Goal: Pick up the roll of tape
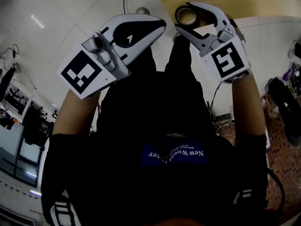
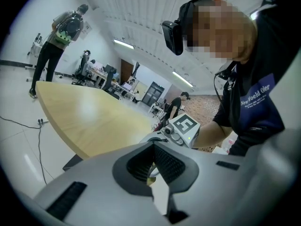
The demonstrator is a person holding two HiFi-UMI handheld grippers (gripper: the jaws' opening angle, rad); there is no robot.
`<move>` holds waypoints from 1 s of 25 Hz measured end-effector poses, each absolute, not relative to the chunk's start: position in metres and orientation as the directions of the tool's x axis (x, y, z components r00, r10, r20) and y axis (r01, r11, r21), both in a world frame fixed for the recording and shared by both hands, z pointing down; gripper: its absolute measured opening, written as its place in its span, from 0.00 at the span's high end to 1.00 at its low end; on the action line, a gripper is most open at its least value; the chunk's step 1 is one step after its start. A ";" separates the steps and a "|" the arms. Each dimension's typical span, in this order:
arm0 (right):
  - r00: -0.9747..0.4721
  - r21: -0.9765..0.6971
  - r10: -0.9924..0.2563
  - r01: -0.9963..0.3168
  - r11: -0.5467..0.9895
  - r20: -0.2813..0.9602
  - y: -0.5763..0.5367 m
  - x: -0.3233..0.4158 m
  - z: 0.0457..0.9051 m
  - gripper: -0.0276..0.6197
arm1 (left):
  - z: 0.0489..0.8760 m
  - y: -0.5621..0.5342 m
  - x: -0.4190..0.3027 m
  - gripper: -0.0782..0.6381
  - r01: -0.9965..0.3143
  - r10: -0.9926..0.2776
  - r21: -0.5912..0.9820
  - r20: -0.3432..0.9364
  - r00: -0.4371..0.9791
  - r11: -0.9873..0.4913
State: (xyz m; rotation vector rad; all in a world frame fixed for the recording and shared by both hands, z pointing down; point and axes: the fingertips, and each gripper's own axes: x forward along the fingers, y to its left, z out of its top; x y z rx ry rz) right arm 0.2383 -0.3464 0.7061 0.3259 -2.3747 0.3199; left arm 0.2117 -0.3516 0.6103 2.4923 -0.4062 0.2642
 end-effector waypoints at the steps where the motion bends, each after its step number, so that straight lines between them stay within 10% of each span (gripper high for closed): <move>1: -0.718 -0.138 -0.138 -0.311 0.940 0.682 -0.344 0.238 0.705 0.57 | 0.609 -0.349 0.213 0.88 -0.343 -0.225 0.527 0.276 0.935 -0.778; 25: -0.755 -0.083 -0.245 -0.367 0.926 0.608 -0.361 0.246 0.611 0.59 | 0.538 -0.340 0.209 0.88 -0.319 -0.246 0.460 0.213 0.946 -0.828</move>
